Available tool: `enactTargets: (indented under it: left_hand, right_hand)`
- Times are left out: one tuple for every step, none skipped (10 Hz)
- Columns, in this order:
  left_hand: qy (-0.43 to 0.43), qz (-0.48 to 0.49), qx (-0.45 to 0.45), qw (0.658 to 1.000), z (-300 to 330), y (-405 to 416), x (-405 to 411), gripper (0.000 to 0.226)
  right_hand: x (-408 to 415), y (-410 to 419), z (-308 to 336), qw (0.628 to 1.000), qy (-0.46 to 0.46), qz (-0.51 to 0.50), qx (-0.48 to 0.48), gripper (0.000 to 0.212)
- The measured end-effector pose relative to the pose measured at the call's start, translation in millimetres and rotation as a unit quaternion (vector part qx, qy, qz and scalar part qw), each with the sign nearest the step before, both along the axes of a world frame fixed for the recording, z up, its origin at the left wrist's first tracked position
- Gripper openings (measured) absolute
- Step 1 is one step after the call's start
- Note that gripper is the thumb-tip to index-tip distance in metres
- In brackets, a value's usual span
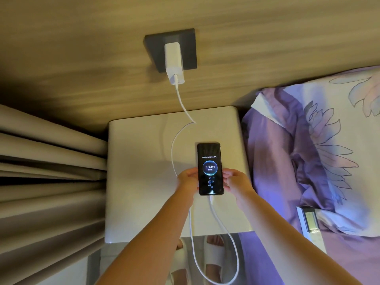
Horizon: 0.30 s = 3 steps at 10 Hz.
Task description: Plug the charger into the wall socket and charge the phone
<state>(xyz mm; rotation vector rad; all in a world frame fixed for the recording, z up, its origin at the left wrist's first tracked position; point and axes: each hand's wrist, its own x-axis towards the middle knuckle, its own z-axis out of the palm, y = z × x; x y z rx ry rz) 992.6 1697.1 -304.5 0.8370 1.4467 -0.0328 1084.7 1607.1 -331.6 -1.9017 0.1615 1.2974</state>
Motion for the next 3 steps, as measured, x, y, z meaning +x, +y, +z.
enactTargets:
  left_hand:
    - [0.011, -0.025, -0.007, 1.0, 7, 0, -2, 0.03]
    - [0.025, -0.067, -0.009, 0.997, 16, -1, -5, 0.046]
    - [0.035, -0.095, 0.026, 0.995, 35, -4, -9, 0.047]
  right_hand:
    - [0, -2, 1, 1.0, -0.007, 0.021, 0.0, 0.047]
    - [1, -1, 13, 0.998, -0.033, 0.059, -0.007, 0.038]
    - [1, -2, 41, 0.989, -0.093, 0.106, -0.049, 0.04]
